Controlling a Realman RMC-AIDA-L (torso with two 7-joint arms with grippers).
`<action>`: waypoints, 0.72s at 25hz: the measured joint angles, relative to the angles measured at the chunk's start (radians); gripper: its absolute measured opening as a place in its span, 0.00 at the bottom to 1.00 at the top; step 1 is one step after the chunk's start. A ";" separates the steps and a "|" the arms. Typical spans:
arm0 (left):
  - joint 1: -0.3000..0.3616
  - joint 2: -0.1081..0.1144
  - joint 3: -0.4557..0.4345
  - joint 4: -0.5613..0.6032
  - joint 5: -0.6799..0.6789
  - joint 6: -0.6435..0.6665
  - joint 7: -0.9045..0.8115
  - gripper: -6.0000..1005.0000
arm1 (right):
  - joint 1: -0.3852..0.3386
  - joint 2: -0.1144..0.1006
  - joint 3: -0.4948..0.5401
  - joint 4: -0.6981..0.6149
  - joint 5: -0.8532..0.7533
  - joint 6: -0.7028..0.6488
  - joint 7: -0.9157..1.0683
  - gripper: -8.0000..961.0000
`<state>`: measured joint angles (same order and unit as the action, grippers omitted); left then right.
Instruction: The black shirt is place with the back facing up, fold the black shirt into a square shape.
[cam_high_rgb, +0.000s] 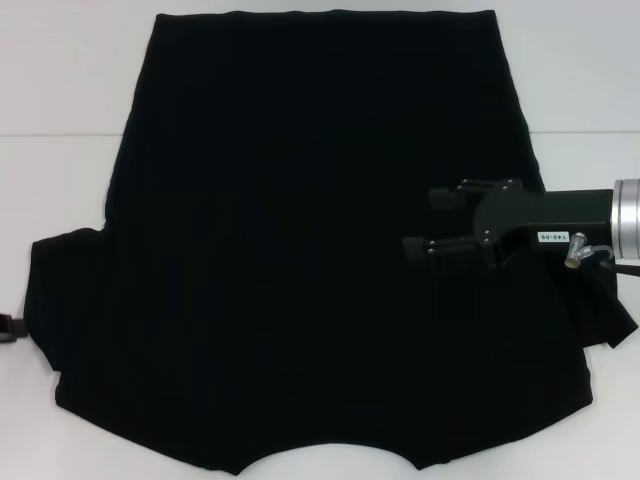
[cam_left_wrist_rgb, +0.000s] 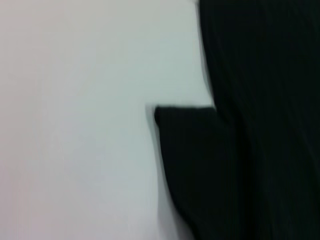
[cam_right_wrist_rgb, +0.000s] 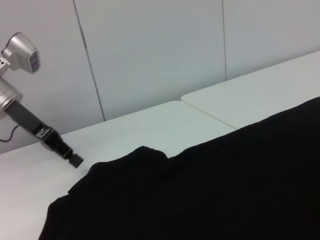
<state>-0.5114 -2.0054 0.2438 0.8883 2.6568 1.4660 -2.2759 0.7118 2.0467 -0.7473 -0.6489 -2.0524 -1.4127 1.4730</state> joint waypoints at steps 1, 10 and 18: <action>0.000 0.000 0.000 0.000 0.004 0.004 0.000 0.08 | 0.000 0.000 0.000 0.000 0.000 0.001 -0.001 0.96; -0.036 -0.008 0.009 -0.055 0.011 -0.034 -0.015 0.42 | 0.006 -0.001 0.000 0.000 0.000 0.005 -0.002 0.96; -0.036 -0.007 0.017 -0.055 0.013 -0.066 -0.038 0.60 | 0.006 -0.003 0.003 0.000 0.000 0.005 0.002 0.96</action>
<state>-0.5469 -2.0119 0.2609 0.8335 2.6696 1.4005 -2.3141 0.7183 2.0438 -0.7441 -0.6489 -2.0525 -1.4076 1.4746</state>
